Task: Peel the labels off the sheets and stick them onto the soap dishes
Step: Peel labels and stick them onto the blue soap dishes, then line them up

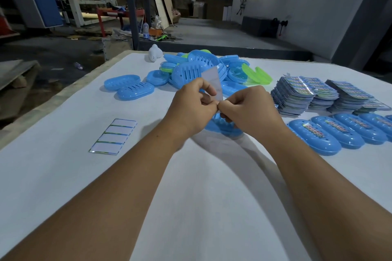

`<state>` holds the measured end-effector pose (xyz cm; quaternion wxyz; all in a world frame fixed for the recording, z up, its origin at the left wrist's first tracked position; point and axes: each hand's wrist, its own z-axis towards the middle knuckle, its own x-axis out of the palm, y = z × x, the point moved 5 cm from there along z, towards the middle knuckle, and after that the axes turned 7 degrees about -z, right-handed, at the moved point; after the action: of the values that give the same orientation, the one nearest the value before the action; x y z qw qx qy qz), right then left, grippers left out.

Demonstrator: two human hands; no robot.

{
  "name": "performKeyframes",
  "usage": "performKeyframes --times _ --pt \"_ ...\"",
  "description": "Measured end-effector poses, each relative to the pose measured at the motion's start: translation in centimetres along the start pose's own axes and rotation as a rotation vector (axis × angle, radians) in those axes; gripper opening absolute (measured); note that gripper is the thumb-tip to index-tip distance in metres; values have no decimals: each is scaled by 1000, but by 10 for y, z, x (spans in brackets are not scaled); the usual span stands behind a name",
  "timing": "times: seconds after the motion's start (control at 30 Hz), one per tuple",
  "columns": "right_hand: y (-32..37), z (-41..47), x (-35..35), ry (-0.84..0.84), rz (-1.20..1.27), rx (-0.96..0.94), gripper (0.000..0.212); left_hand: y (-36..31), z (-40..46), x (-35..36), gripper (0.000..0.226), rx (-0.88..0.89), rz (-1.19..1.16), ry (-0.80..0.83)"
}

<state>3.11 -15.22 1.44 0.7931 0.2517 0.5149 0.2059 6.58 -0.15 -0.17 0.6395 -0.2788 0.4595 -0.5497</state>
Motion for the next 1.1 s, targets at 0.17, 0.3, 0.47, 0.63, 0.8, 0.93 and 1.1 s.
performKeyframes --times 0.17,0.3,0.47,0.63,0.8,0.93,1.1 --pt "1 0 0 -8 -12 -23 32 8 3 -1 12 -123 -102 17" --pt "4 -3 1 -42 -64 -56 37 10 3 0 11 -132 -148 52" --pt "5 -3 1 -45 -61 -52 28 10 2 2 13 -104 -99 80" --pt "6 -3 -3 -34 -14 -65 20 8 0 7 18 -90 -80 121" --pt "6 -3 -3 -16 14 -76 20 6 1 5 17 -65 -54 107" --pt "7 -5 -3 0 46 -66 20 6 1 3 15 -46 -23 95" --pt "5 -5 -3 20 108 -38 18 4 1 5 14 -8 -3 99"
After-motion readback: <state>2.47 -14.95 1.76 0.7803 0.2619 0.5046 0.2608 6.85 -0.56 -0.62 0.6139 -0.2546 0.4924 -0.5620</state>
